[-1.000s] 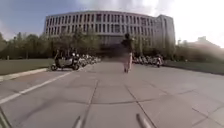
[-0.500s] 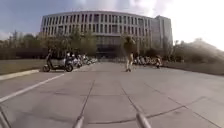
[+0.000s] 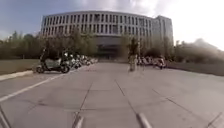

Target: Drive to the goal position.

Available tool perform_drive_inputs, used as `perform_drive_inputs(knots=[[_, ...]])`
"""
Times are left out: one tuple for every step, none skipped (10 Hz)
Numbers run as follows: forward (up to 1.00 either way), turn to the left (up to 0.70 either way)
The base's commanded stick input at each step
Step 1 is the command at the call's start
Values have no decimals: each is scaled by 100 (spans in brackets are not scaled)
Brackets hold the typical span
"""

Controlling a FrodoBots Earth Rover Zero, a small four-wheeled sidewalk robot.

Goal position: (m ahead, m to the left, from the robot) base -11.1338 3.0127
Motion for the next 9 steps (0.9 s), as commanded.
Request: perform_drive_inputs(knots=[[100,0],[100,0],[100,0],[100,0],[100,0],[100,0],[100,0],[100,0],[100,0]])
